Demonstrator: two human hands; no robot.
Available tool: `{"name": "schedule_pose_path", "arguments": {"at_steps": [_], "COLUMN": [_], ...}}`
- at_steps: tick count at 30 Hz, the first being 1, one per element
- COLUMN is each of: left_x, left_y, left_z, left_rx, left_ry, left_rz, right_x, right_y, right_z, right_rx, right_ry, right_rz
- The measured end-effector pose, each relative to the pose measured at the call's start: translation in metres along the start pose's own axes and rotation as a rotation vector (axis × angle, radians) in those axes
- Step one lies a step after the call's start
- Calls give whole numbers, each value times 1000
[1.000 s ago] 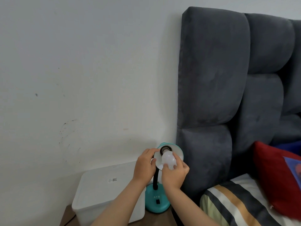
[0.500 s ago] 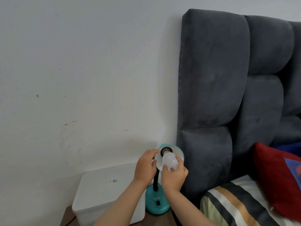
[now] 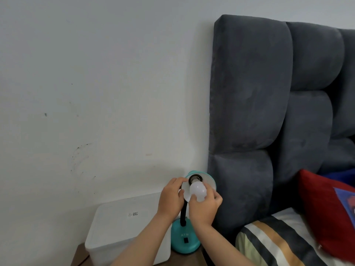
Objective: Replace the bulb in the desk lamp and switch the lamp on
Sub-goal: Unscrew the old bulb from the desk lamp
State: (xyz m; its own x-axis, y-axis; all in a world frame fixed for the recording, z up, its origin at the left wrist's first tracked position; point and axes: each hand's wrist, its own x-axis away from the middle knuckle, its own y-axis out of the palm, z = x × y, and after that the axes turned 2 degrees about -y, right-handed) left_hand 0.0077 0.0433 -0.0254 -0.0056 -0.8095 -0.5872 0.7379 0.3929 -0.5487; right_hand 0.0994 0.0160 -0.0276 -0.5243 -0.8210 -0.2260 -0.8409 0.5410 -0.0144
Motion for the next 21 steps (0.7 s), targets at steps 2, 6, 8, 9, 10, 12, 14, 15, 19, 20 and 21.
{"name": "schedule_pose_path", "arguments": {"at_steps": [2, 6, 8, 9, 10, 12, 14, 15, 19, 20, 21], "left_x": [0, 1, 1, 1, 1, 1, 1, 1, 0, 1, 1], "left_y": [0, 1, 1, 1, 1, 1, 1, 1, 1, 1, 2], "left_z": [0, 0, 1, 1, 1, 0, 0, -1, 0, 0, 0], "left_rx": [1, 5, 8, 6, 3, 1, -7, -10, -12, -12, -10], "left_ry": [-2, -6, -4, -4, -6, -7, -2, -1, -7, -5, -5], "left_rz": [0, 5, 7, 7, 5, 3, 3, 3, 7, 8, 7], "right_x": [1, -1, -3, -4, -4, -4, -3, -2, -3, -3, -3], "right_y": [-1, 0, 2, 2, 2, 2, 1, 1, -1, -1, -2], "right_z": [-4, -11, -12, -13, -13, -11, -7, -5, -6, -7, -8], "right_rx": [-45, -92, -91, -80, -74, -87, -74, -54, -53, -60, -60], "right_ry": [95, 211, 209, 196, 179, 128, 59, 31, 11, 22, 34], "right_rz": [12, 42, 41, 34, 26, 13, -3, -8, 3, 9, 11]}}
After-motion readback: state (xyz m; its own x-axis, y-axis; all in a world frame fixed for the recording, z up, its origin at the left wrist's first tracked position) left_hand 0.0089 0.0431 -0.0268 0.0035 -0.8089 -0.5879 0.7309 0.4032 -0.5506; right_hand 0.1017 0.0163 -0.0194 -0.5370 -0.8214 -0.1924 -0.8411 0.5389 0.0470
